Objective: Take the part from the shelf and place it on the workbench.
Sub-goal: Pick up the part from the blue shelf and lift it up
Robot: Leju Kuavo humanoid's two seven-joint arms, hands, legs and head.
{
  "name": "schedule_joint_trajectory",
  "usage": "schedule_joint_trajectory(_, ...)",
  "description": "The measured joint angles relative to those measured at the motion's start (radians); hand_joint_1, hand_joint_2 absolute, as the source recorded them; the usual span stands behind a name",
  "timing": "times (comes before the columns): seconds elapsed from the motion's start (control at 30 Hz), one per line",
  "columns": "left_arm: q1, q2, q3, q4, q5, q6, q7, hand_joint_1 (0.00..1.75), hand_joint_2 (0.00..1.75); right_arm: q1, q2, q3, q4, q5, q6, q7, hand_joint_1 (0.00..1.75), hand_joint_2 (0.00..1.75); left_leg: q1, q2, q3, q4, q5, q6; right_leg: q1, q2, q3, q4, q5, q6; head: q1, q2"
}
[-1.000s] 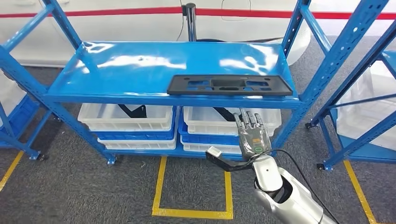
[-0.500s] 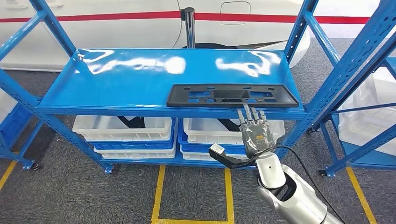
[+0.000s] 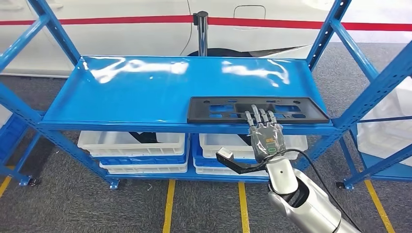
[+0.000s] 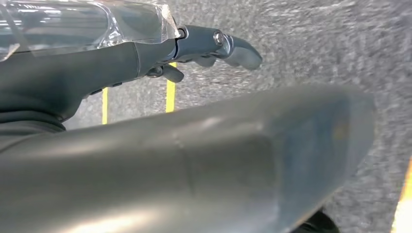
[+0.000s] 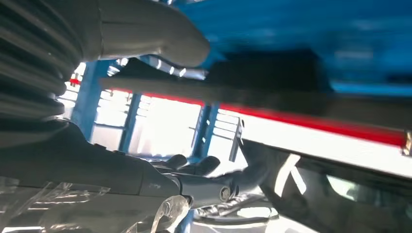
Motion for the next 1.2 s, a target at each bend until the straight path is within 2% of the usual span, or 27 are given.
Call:
schedule_joint_trajectory(0.03,-0.001,0.0,0.003,0.0,0.0,0.0,0.0,0.0,0.0,-0.001,-0.001,0.0,-0.001,0.0,0.0,0.001,0.0,1.75,-0.002,-0.001,0.01,-0.002,-0.004,0.008,0.001,-0.002,-0.028,0.054,-0.018,-0.001,0.0,0.0)
schedule_joint_trajectory(0.13,-0.004,0.0,0.007,0.0,0.0,0.001,0.0,0.0,0.0,0.003,-0.002,0.0,-0.002,0.0,0.0,0.001,0.0,1.75,-0.014,-0.002,0.031,-0.003,-0.022,0.029,0.016,-0.004,-0.158,0.259,-0.089,-0.01,0.0,0.0)
schedule_joint_trajectory(0.17,-0.003,0.0,0.008,0.0,0.0,0.001,0.0,0.0,0.0,0.006,-0.003,0.001,-0.002,-0.001,0.0,0.001,0.0,1.75,-0.019,-0.004,0.038,-0.003,-0.028,0.033,0.02,-0.004,-0.184,0.283,-0.089,-0.014,0.0,0.0)
schedule_joint_trajectory(0.2,-0.002,0.0,0.01,0.0,0.0,0.001,0.0,0.0,0.0,0.008,-0.004,0.001,-0.002,-0.001,0.0,0.001,0.0,1.75,-0.023,-0.007,0.046,-0.003,-0.035,0.035,0.023,-0.004,-0.191,0.268,-0.066,-0.02,0.0,0.0)
schedule_joint_trajectory(0.23,-0.001,0.0,0.013,0.0,0.0,0.001,0.0,0.0,0.0,0.009,-0.005,0.001,-0.002,-0.001,0.0,0.001,0.0,1.75,-0.027,-0.009,0.057,-0.003,-0.042,0.035,0.027,-0.004,-0.178,0.214,-0.023,-0.028,0.0,0.0)
schedule_joint_trajectory(0.27,0.0,0.0,0.015,0.0,0.0,0.001,0.0,0.0,0.0,0.009,-0.006,0.001,-0.003,-0.001,0.0,0.001,0.0,1.75,-0.03,-0.011,0.067,-0.003,-0.05,0.033,0.031,-0.004,-0.154,0.139,0.027,-0.037,0.0,0.0)
schedule_joint_trajectory(0.3,-0.001,0.0,0.018,0.0,0.0,0.002,0.0,0.0,0.0,0.008,-0.007,0.0,-0.003,-0.002,0.0,0.002,0.0,1.75,-0.033,-0.012,0.075,-0.002,-0.058,0.03,0.036,-0.005,-0.13,0.069,0.057,-0.044,0.0,0.0)
schedule_joint_trajectory(0.33,-0.003,0.0,0.021,0.0,0.0,0.002,0.0,0.0,0.0,0.007,-0.007,0.0,-0.003,-0.005,-0.001,0.002,0.0,1.75,-0.036,-0.011,0.079,-0.002,-0.066,0.026,0.041,-0.006,-0.112,0.021,0.073,-0.049,0.0,0.0)
schedule_joint_trajectory(0.37,-0.004,0.0,0.023,0.0,0.0,0.003,0.0,0.0,0.0,0.006,-0.007,0.0,-0.004,-0.01,-0.001,0.003,0.0,1.75,-0.038,-0.011,0.082,-0.001,-0.071,0.021,0.045,-0.006,-0.103,-0.003,0.077,-0.052,0.0,0.0)
schedule_joint_trajectory(0.4,-0.005,0.0,0.025,0.0,0.002,0.004,0.0,0.0,0.0,0.006,-0.007,0.0,-0.005,-0.017,-0.002,0.006,0.0,1.75,-0.039,-0.01,0.084,0.002,-0.073,0.016,0.047,-0.006,-0.101,-0.006,0.069,-0.055,0.0,0.0)
schedule_joint_trajectory(0.47,-0.005,0.0,0.029,0.0,0.011,0.006,0.0,0.0,0.0,0.008,-0.008,-0.004,-0.007,-0.037,0.003,0.027,0.0,1.75,-0.038,-0.009,0.084,0.016,-0.08,0.007,0.043,-0.007,-0.093,-0.008,0.073,-0.064,0.0,0.0)
schedule_joint_trajectory(0.5,-0.006,0.0,0.032,0.0,0.019,0.008,0.0,0.0,0.0,0.01,-0.008,-0.01,-0.008,-0.045,0.011,0.042,0.0,1.75,-0.036,-0.008,0.074,0.039,-0.089,0.001,0.041,-0.007,-0.086,-0.01,0.071,-0.069,0.0,0.0)
schedule_joint_trajectory(0.53,-0.007,0.001,0.037,0.0,0.027,0.011,0.0,0.0,0.0,0.016,-0.007,-0.019,-0.009,-0.047,0.022,0.055,0.0,1.75,-0.033,-0.006,0.051,0.082,-0.105,-0.006,0.039,-0.008,-0.081,-0.011,0.068,-0.073,-0.001,0.0)
schedule_joint_trajectory(0.57,-0.008,0.001,0.043,0.0,0.035,0.014,0.0,0.0,0.0,0.026,-0.005,-0.031,-0.009,-0.045,0.036,0.065,0.0,1.75,-0.029,-0.004,0.015,0.144,-0.128,-0.013,0.039,-0.007,-0.076,-0.011,0.064,-0.077,-0.001,0.0)
schedule_joint_trajectory(0.63,-0.009,0.001,0.054,0.0,0.047,0.018,0.002,0.0,0.0,0.058,0.002,-0.061,-0.009,-0.031,0.072,0.069,0.0,1.75,-0.022,-0.003,-0.073,0.278,-0.173,-0.023,0.037,-0.005,-0.07,-0.011,0.056,-0.08,-0.001,0.0)
schedule_joint_trajectory(0.67,-0.008,0.001,0.058,0.0,0.051,0.019,0.004,0.0,0.0,0.076,0.008,-0.077,-0.009,-0.024,0.092,0.069,0.0,1.75,-0.02,-0.002,-0.103,0.31,-0.176,-0.027,0.037,-0.003,-0.064,-0.011,0.051,-0.08,-0.001,0.0)
schedule_joint_trajectory(0.7,-0.007,0.001,0.062,0.0,0.055,0.02,0.006,0.0,0.0,0.093,0.014,-0.093,-0.008,-0.018,0.111,0.069,0.0,1.75,-0.018,-0.001,-0.115,0.305,-0.159,-0.028,0.036,-0.003,-0.057,-0.011,0.045,-0.079,-0.001,0.0)
schedule_joint_trajectory(0.73,-0.006,0.001,0.066,0.0,0.057,0.021,0.008,0.0,0.0,0.107,0.021,-0.11,-0.008,-0.015,0.128,0.069,0.0,1.75,-0.017,0.0,-0.107,0.259,-0.12,-0.028,0.036,-0.001,-0.048,-0.011,0.04,-0.077,-0.001,0.0)
schedule_joint_trajectory(0.77,-0.006,0.001,0.07,0.0,0.058,0.022,0.01,0.0,0.0,0.118,0.027,-0.127,-0.008,-0.013,0.141,0.069,0.0,1.75,-0.017,0.001,-0.084,0.183,-0.068,-0.023,0.036,0.0,-0.039,-0.012,0.034,-0.074,-0.001,0.0)
schedule_joint_trajectory(0.8,-0.006,0.001,0.074,0.0,0.058,0.023,0.011,0.0,0.0,0.126,0.032,-0.144,-0.008,-0.013,0.149,0.069,0.0,1.75,-0.018,0.002,-0.06,0.11,-0.027,-0.016,0.037,0.001,-0.032,-0.012,0.03,-0.07,-0.001,0.0)
schedule_joint_trajectory(0.83,-0.008,0.002,0.077,0.0,0.058,0.025,0.01,0.0,0.0,0.134,0.037,-0.161,-0.008,-0.017,0.155,0.069,0.0,1.75,-0.021,0.003,-0.042,0.053,-0.003,-0.009,0.038,0.002,-0.027,-0.012,0.025,-0.066,-0.001,0.0)
schedule_joint_trajectory(0.87,-0.009,0.002,0.079,0.0,0.058,0.026,0.009,0.0,0.0,0.141,0.04,-0.177,-0.007,-0.022,0.158,0.069,0.0,1.75,-0.025,0.003,-0.031,0.022,0.008,-0.002,0.038,0.001,-0.026,-0.013,0.022,-0.06,-0.001,0.0)
schedule_joint_trajectory(0.9,-0.009,0.002,0.081,0.0,0.059,0.026,0.007,0.0,0.0,0.149,0.042,-0.191,-0.006,-0.028,0.159,0.069,0.0,1.75,-0.026,0.003,-0.029,0.014,0.008,-0.001,0.041,0.0,-0.026,-0.01,0.017,-0.056,-0.001,0.0)
schedule_joint_trajectory(1.03,-0.009,0.003,0.089,0.0,0.065,0.024,-0.003,0.0,0.0,0.17,0.045,-0.235,-0.005,-0.048,0.153,0.069,0.0,1.75,-0.028,-0.003,-0.025,0.014,0.016,-0.003,0.041,-0.004,-0.022,-0.012,0.014,-0.067,0.0,0.0)
schedule_joint_trajectory(1.2,-0.011,0.003,0.1,0.0,0.073,0.019,-0.01,0.0,0.0,0.188,0.045,-0.275,-0.006,-0.042,0.154,0.069,0.0,1.75,-0.029,-0.003,-0.025,0.014,0.012,0.006,0.04,-0.004,-0.016,-0.026,0.016,-0.056,0.0,0.0)
